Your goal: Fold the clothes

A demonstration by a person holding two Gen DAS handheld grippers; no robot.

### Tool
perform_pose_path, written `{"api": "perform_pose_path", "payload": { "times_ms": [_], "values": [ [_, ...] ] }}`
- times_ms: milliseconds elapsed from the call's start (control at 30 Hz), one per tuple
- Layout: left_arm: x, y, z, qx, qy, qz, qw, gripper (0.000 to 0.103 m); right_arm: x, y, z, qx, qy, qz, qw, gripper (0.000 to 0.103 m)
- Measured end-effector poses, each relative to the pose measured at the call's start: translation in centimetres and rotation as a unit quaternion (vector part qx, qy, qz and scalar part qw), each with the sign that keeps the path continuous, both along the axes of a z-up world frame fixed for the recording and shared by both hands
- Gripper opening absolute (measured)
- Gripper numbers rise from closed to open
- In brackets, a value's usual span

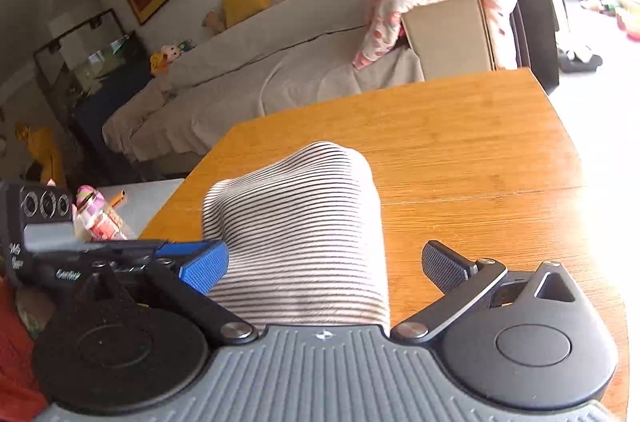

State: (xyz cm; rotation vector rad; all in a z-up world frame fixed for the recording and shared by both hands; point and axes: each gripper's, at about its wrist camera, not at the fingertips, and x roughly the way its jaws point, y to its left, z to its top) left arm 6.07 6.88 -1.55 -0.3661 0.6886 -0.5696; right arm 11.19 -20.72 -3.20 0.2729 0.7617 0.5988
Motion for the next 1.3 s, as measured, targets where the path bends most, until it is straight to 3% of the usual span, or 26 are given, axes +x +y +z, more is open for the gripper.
{"api": "perform_pose_path", "payload": {
  "times_ms": [100,133,167,233,300,433,467,500,600,700,800,833,900,1067,1300],
  "values": [
    [0.0,0.1,0.0,0.0,-0.001,-0.004,1.0,0.054,2.9,0.8,-2.4,0.017,0.063,-0.002,0.998,0.1],
    [0.0,0.2,-0.1,-0.002,-0.001,-0.005,1.0,0.054,3.6,1.3,-2.9,0.028,0.076,0.005,0.997,0.093],
    [0.1,0.3,-0.2,-0.004,-0.001,-0.005,1.0,0.054,3.6,1.9,-2.9,0.038,0.074,0.013,0.996,0.079],
    [0.2,0.4,-0.3,-0.006,0.001,-0.006,1.0,0.054,2.5,2.9,-1.9,0.043,0.03,0.037,0.998,0.08],
    [0.2,0.5,-0.3,0.002,-0.001,-0.006,1.0,0.056,0.5,3.8,-0.5,0.014,-0.039,0.068,0.997,0.08],
    [-0.4,0.0,0.2,0.025,-0.012,-0.002,0.9996,0.057,-1.5,3.6,-1.4,-0.069,-0.045,0.053,0.995,0.078],
    [-0.7,-0.2,0.4,0.033,-0.017,0.0,0.9993,0.057,-1.9,3.0,-1.6,-0.068,-0.041,0.049,0.996,0.078],
    [-1.3,-0.6,0.7,0.048,-0.022,0.001,0.9986,0.06,-2.4,2.1,-1.6,-0.053,-0.033,0.045,0.997,0.078],
    [-3.1,-1.8,1.6,0.093,-0.039,0.006,0.9949,0.095,-3.6,0.5,-1.7,-0.041,-0.034,0.035,0.998,0.08],
    [-4.1,-2.4,1.0,0.108,-0.018,-0.016,0.9938,0.092,-4.8,-0.6,-2.4,-0.033,-0.032,0.034,0.998,0.08],
    [-3.2,-2.4,-0.4,0.097,0.013,-0.04,0.9944,0.065,-5.2,-0.5,-2.7,-0.034,-0.04,0.034,0.998,0.079],
    [-2.5,-2.2,-0.8,0.093,0.021,-0.039,0.9947,0.065,-5.1,-0.3,-2.7,-0.035,-0.046,0.034,0.998,0.073],
    [-0.3,-1.7,-1.2,0.076,0.032,-0.042,0.9957,0.065,-3.3,0.1,-2.7,-0.039,-0.051,0.024,0.998,0.073],
    [5.9,-0.7,-1.1,0.097,0.023,-0.046,0.994,0.067,2.3,1.2,-2.9,-0.046,-0.059,-0.01,0.997,0.073],
    [15.1,0.8,-0.7,0.114,0.009,-0.009,0.9934,0.072,10.0,2.7,-3.2,-0.054,-0.07,-0.053,0.995,0.073]
  ]
}}
